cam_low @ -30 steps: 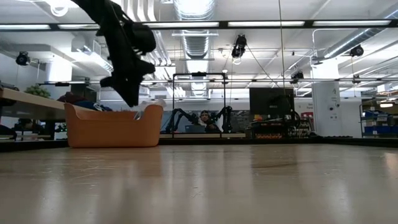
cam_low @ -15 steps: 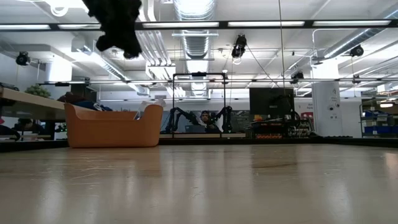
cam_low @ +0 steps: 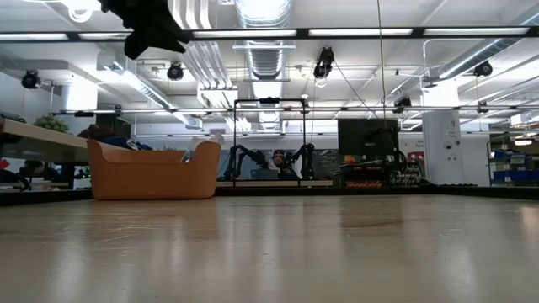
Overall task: Roll bandage
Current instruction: Return to Home Position
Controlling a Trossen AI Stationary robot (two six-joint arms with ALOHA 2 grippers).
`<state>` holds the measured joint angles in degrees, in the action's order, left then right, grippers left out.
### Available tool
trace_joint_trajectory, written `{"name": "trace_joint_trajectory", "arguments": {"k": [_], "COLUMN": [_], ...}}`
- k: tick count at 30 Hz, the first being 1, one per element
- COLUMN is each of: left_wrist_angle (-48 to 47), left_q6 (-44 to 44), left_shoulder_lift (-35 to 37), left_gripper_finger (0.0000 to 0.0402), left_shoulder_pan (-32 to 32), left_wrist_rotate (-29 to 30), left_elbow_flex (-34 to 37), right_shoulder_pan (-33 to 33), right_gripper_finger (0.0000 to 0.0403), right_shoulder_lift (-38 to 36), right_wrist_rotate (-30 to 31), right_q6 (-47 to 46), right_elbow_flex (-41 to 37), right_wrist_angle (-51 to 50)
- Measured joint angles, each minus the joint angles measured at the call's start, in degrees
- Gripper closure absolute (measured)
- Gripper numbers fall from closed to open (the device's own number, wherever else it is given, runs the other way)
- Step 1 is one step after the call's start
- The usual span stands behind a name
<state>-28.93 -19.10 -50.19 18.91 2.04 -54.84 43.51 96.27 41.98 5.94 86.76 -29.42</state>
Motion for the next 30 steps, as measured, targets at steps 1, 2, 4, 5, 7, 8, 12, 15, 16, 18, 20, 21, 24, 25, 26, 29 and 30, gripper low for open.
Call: {"name": "trace_joint_trajectory", "arguments": {"k": [1, 2, 4, 5, 7, 8, 12, 15, 16, 18, 20, 21, 24, 25, 26, 29, 30], "left_wrist_angle": [4.3, 8.8, 18.2, 22.4, 29.2, 30.9, 31.4, 31.3, 30.7, 30.9, 31.0, 30.9, 31.0, 31.0, 30.9, 30.9, 30.9], "left_q6": [1.5, 2.8, 4.5, 5.0, 6.1, 6.6, 6.7, 6.5, 6.5, 6.7, 7.7, 8.6, 11.3, 12.3, 13.3, 15.8, 16.5], "left_shoulder_lift": [0.8, 1.7, 3.5, 4.3, 5.9, 6.7, 10.1, 11.7, 12.0, 12.7, 13.5, 14.0, 15.5, 16.0, 16.8, 19.2, 20.0], "left_gripper_finger": [0.0291, 0.0288, 0.0284, 0.0282, 0.0279, 0.0277, 0.0270, 0.0266, 0.0265, 0.0263, 0.0261, 0.0260, 0.0258, 0.0258, 0.0258, 0.0260, 0.0261], "left_shoulder_pan": [-0.4, -0.8, -1.5, -1.7, -1.7, -1.7, -1.3, -1.3, -1.3, -1.3, -1.3, -1.3, -1.6, -1.6, -1.6, -1.6, -1.6], "left_wrist_rotate": [-2.1, -4.4, -9.5, -12.1, -16.7, -18.2, -19.0, -19.0, -19.1, -19.1, -19.1, -19.1, -21.3, -22.6, -23.8, -26.2, -26.3], "left_elbow_flex": [2.3, 4.8, 10.1, 12.6, 17.0, 18.6, 22.3, 24.0, 24.3, 24.4, 24.1, 24.0, 24.1, 24.3, 24.7, 26.6, 27.4], "right_shoulder_pan": [-0.1, -0.3, -0.7, -0.9, -1.0, -1.0, -1.0, -1.0, -1.1, -1.7, -2.9, -3.3, -4.6, -4.8, -5.0, -5.4, -5.5], "right_gripper_finger": [0.0347, 0.0345, 0.0342, 0.0340, 0.0337, 0.0337, 0.0332, 0.0332, 0.0333, 0.0337, 0.0343, 0.0346, 0.0354, 0.0356, 0.0358, 0.0363, 0.0364], "right_shoulder_lift": [-0.4, -0.7, -1.4, -1.8, -2.6, -3.0, -4.2, -5.9, -6.9, -9.9, -13.9, -16.1, -23.4, -26.0, -28.6, -36.0, -38.4], "right_wrist_rotate": [0.0, 0.0, 0.0, 0.0, 0.0, 0.0, -0.3, -0.1, 0.0, -0.2, -0.2, -0.3, -1.7, -1.9, -2.0, -1.9, -2.1], "right_q6": [0.1, 0.0, -2.2, -4.2, -9.1, -12.0, -23.4, -26.1, -25.9, -24.9, -23.5, -22.4, -17.9, -16.5, -14.9, -11.3, -10.7], "right_elbow_flex": [0.0, 0.0, 0.1, 0.1, 0.1, 0.1, -0.2, -1.3, -2.0, -3.5, -5.2, -6.4, -12.3, -14.9, -17.7, -27.6, -31.2], "right_wrist_angle": [-1.5, -3.4, -9.1, -12.6, -20.7, -24.8, -38.5, -43.5, -43.6, -42.4, -39.7, -37.8, -29.0, -25.7, -22.2, -12.5, -9.7]}}
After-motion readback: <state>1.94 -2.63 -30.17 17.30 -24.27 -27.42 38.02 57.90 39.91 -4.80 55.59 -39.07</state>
